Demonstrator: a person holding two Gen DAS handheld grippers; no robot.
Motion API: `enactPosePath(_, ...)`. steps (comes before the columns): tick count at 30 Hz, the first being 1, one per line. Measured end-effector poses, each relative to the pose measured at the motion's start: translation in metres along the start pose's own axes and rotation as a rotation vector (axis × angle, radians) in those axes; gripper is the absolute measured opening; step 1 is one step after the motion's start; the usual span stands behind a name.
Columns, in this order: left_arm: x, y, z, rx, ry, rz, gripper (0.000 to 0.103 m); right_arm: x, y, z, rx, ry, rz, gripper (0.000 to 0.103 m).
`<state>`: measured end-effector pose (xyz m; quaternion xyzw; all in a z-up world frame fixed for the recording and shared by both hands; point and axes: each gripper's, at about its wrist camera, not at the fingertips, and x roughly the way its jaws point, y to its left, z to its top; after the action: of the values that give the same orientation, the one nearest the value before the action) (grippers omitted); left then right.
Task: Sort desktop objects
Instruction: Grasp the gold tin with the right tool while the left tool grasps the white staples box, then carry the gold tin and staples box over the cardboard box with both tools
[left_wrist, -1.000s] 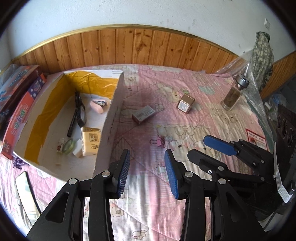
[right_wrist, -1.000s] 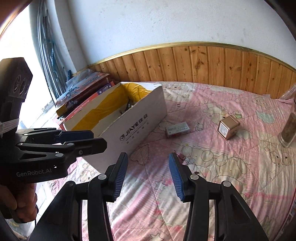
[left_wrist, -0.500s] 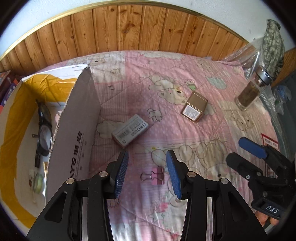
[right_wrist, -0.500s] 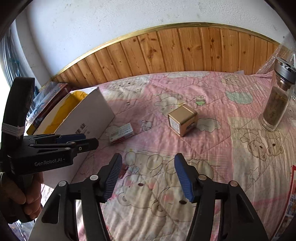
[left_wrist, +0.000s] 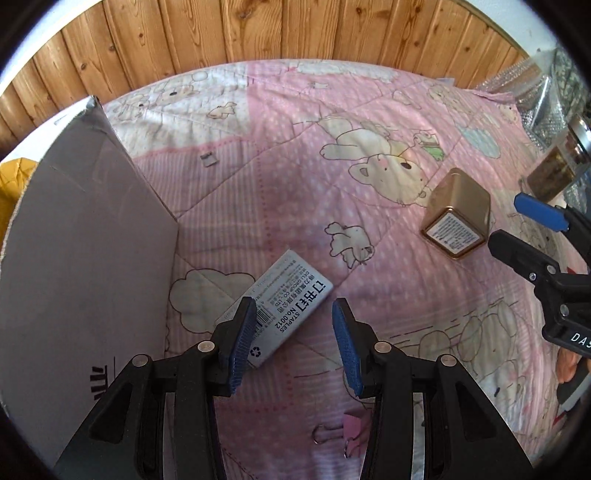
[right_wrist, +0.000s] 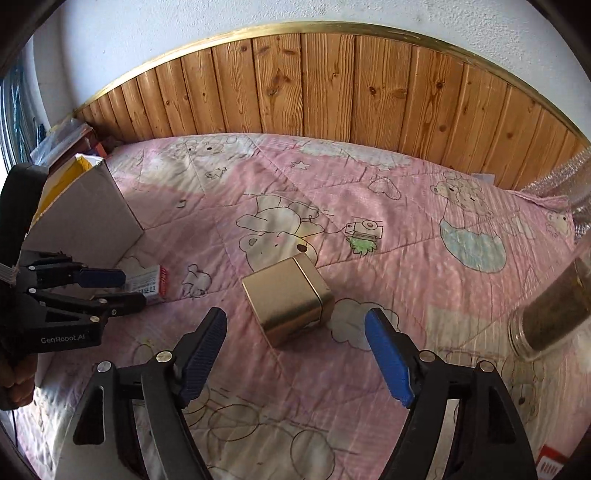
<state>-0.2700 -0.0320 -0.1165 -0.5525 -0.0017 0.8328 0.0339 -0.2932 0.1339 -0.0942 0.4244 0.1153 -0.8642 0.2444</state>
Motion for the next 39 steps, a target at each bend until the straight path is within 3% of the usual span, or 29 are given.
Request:
enactPosePath(2, 0.002, 0.0, 0.001, 0.007, -0.019, 0.019, 0.054, 0.006, -0.001, 0.002, -0.02, 0.003, 0.013, 0.078)
enactPosePath(8, 0.01, 0.002, 0.004, 0.0, -0.03, 0.044, 0.064, 0.021, 0.002, 0.004, -0.043, 0.006, 0.067, 0.078)
enactPosePath(10, 0.016, 0.006, 0.003, -0.023, -0.011, 0.038, 0.063, 0.024, 0.001, 0.003, -0.034, 0.017, 0.075, 0.062)
enactPosePath(12, 0.017, 0.005, 0.002, -0.02, -0.018, 0.036, 0.061, 0.025, 0.0, 0.001, -0.024, 0.023, 0.079, 0.056)
enactPosePath(14, 0.014, 0.004, 0.001, -0.015, -0.024, 0.035, 0.041, 0.022, -0.001, -0.002, -0.015, 0.023, 0.082, 0.055)
enactPosePath(15, 0.013, 0.003, 0.001, -0.009, -0.024, 0.028, 0.04, 0.02, -0.001, -0.003, -0.01, 0.022, 0.081, 0.055)
enactPosePath(27, -0.032, -0.02, -0.012, 0.024, -0.081, 0.01, 0.038, -0.021, 0.019, -0.014, 0.045, -0.013, 0.104, 0.055)
enactPosePath(39, -0.095, -0.038, -0.06, 0.023, -0.122, -0.003, 0.038, -0.07, 0.07, -0.038, 0.049, -0.032, 0.141, 0.055)
